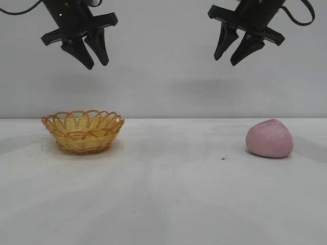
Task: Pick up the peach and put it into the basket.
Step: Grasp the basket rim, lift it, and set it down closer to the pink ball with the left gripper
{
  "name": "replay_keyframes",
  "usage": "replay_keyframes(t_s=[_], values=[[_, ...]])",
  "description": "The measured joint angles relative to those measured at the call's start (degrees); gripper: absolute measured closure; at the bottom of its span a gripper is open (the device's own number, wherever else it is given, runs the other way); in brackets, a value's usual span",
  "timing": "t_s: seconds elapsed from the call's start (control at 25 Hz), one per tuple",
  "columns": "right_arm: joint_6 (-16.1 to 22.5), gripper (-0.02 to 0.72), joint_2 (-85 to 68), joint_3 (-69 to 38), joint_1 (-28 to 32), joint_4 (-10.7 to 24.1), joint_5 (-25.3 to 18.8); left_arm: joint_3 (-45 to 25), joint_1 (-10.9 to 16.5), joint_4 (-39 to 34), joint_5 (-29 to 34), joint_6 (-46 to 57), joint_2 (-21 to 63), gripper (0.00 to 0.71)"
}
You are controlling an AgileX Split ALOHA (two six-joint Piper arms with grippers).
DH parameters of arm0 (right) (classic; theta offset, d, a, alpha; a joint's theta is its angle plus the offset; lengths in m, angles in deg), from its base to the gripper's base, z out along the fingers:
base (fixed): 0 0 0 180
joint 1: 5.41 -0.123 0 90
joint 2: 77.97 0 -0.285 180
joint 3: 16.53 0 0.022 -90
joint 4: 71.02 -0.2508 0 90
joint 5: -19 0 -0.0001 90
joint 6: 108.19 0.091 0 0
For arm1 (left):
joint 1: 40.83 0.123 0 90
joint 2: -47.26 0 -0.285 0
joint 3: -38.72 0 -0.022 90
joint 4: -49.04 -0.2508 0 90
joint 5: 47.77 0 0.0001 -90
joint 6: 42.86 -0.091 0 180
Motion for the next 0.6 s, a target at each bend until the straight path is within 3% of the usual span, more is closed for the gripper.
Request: replay_keyframes(t_s=[0.44,0.6], values=[[0.0,0.37,0.0,0.0,0.0,0.0,-0.46,0.0,0.0,-0.23,0.11,0.1,0.0,0.469],[0.0,0.37,0.0,0.0,0.0,0.38,-1.93,0.0,0.0,-3.52,1.45,0.1,0.0,0.469]])
